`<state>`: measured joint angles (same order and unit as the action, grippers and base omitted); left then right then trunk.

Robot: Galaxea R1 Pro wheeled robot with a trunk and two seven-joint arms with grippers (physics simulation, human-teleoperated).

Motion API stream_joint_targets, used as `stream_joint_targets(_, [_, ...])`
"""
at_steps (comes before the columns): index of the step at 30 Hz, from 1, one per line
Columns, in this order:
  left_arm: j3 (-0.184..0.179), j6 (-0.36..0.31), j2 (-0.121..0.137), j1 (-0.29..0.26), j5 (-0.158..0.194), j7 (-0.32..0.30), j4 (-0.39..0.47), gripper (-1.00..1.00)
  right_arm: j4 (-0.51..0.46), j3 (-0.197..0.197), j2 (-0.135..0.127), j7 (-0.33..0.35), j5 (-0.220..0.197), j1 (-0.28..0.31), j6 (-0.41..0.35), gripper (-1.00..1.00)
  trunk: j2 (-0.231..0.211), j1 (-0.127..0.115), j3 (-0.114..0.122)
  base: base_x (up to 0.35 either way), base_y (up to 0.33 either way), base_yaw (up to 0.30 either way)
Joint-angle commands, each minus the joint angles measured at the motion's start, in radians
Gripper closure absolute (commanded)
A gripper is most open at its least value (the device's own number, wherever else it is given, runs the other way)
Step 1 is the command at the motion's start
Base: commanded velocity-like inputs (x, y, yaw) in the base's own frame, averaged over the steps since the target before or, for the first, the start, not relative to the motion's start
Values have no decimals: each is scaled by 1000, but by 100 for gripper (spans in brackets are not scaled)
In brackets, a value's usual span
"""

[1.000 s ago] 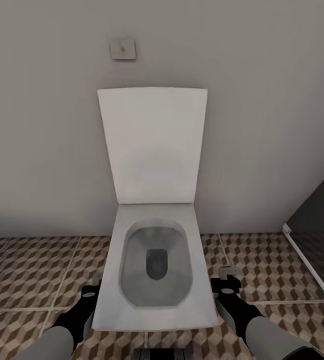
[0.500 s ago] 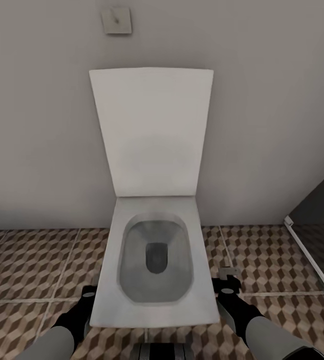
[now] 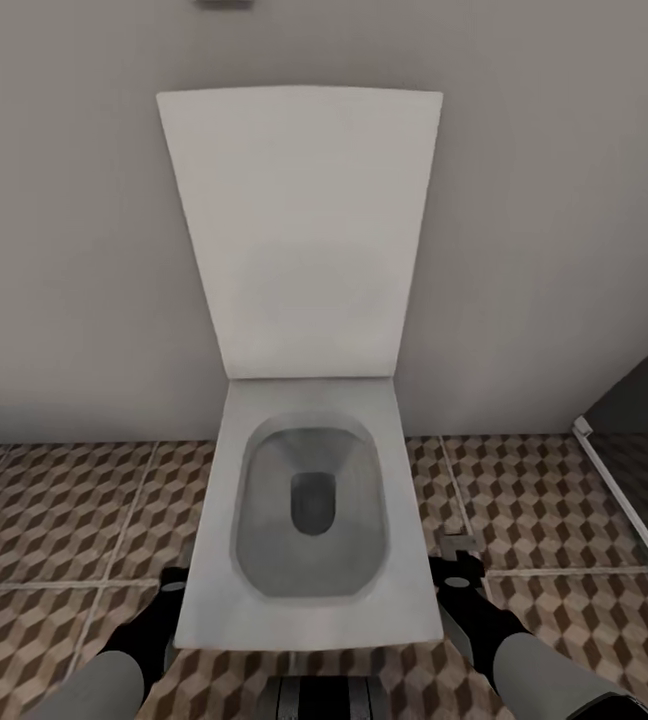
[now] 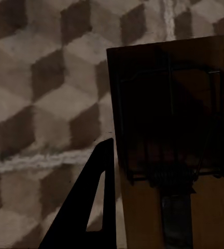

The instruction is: Take the four mousetraps from the cabinet in the bathroom and place them on the bathroom floor. Make sure all four end up on the same floor surface, and ensure that at least two of them are either under or directly next to the same bathroom sink.

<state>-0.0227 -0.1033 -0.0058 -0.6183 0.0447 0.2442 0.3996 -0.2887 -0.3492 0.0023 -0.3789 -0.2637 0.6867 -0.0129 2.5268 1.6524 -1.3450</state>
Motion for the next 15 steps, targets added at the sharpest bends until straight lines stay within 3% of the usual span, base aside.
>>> stream_joint_targets(1, [-3,-6,3,0,3,7,5,100,1,-8,-1,-3,-11,1,0,100,1,0,-5,0,0,0])
stream_joint_targets(6, [-2,-23,34,0,3,7,73,100,13,-7,-4,-2,-17,1,-1,100,2,2,-24,0,0,0])
stream_joint_targets(10, [-2,-74,54,0,5,6,138,100,16,-4,-6,8,-21,1,-1,100,3,4,-39,0,0,0])
stream_joint_targets(15, [-2,-97,60,0,6,4,155,100,18,-2,-8,17,-24,1,-1,100,4,7,-59,0,0,0])
